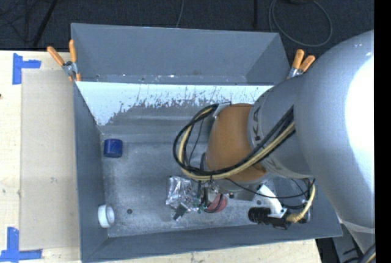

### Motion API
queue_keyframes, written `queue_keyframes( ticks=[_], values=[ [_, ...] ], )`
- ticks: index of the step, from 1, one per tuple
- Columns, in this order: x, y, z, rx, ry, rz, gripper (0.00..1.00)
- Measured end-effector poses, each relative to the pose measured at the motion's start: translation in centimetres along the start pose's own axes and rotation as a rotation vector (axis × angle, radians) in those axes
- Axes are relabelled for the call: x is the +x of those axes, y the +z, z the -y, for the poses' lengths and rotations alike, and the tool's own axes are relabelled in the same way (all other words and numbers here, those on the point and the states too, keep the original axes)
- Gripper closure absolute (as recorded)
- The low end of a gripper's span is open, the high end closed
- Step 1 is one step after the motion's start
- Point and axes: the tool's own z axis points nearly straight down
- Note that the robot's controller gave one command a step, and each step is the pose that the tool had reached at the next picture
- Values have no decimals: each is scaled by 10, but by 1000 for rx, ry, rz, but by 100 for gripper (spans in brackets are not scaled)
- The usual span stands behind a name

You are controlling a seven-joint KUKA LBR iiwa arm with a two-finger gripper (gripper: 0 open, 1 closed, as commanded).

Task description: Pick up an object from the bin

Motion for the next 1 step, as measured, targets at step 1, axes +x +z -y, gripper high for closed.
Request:
queue_keyframes(
  ticks=[1],
  values=[
    [-7, 26, 13, -8, 298, -1, 0]
  ],
)
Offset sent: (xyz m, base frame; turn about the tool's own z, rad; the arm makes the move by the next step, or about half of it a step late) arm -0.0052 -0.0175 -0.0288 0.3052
